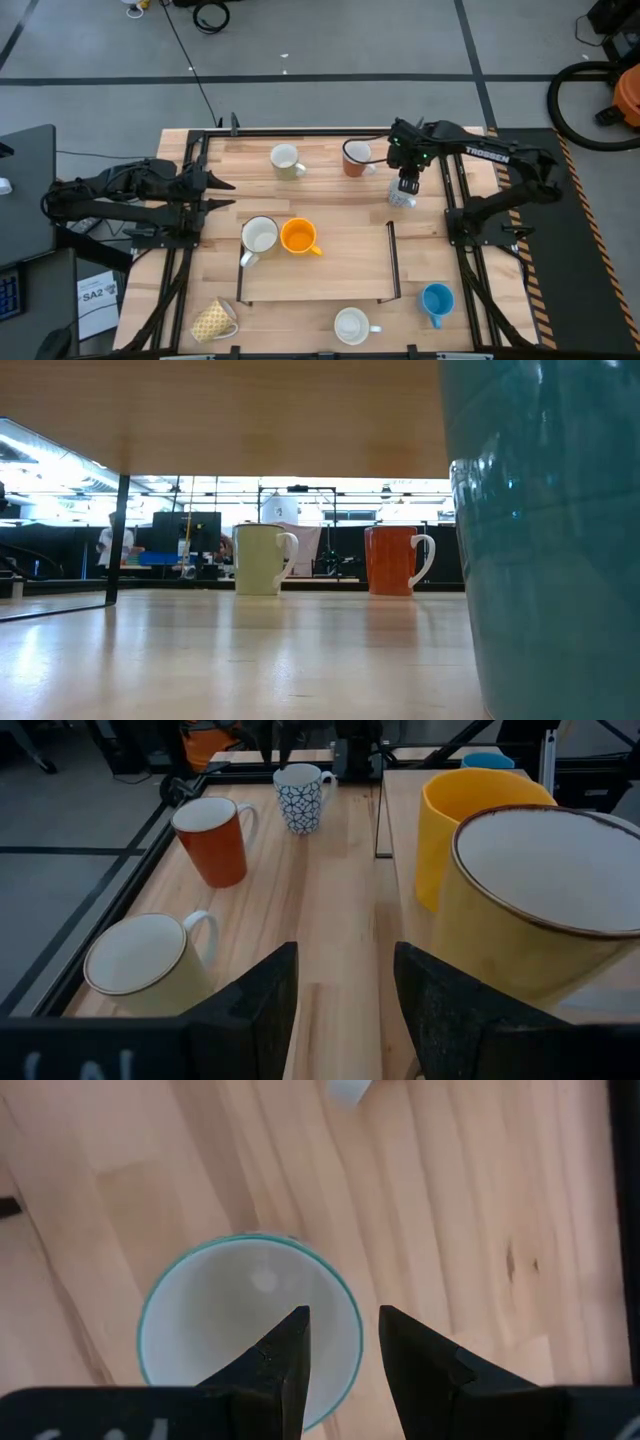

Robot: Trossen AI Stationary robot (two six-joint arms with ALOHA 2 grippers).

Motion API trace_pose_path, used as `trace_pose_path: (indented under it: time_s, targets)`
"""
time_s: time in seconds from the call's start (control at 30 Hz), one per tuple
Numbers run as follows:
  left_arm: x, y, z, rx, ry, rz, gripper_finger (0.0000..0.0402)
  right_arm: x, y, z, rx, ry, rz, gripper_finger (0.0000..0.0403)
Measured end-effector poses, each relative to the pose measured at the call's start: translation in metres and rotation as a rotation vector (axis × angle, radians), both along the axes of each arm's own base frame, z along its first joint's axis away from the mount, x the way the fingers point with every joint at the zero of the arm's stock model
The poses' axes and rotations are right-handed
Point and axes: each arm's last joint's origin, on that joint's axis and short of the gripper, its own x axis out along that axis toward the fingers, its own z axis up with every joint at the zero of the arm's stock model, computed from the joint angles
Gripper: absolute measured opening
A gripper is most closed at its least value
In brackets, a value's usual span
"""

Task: Place coffee mugs
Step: Put the blue patterned mug on the shelf

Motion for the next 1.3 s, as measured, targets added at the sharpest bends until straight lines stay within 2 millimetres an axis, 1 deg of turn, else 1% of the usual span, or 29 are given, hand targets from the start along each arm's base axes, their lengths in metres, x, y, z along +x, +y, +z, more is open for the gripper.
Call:
trace_pose_path:
  time_s: [0.5, 0.77, 0.83, 0.9, 1.1, 1.23, 1.3]
  targets:
    - [0.000, 0.000, 0.000, 0.000, 0.000, 0.000, 0.0173, 0.012, -0.008, -0.023, 0.052, 0.094, 0.011, 0.0128]
    - [0.000, 0.000, 0.000, -0.001, 0.001, 0.000, 0.0173, 0.015, -0.010, -0.030, 0.071, 0.128, 0.012, 0.0124]
    - [0.000, 0.000, 0.000, -0.001, 0.001, 0.000, 0.0173, 0.016, -0.009, -0.031, 0.074, 0.131, 0.002, 0.0114]
    - [0.000, 0.000, 0.000, -0.001, 0.000, 0.000, 0.0173, 0.017, -0.009, -0.031, 0.076, 0.129, -0.003, 0.0096]
    - [0.000, 0.000, 0.000, -0.001, 0.001, 0.000, 0.0173, 0.017, -0.007, -0.030, 0.092, 0.123, 0.000, 0.0022]
    - [0.000, 0.000, 0.000, -0.001, 0.001, 0.000, 0.0173, 0.017, -0.007, -0.030, 0.094, 0.122, -0.018, 0.0023]
    - [0.000, 0.000, 0.000, -0.001, 0.001, 0.000, 0.0173, 0.017, -0.006, -0.030, 0.100, 0.126, -0.033, 0.0030]
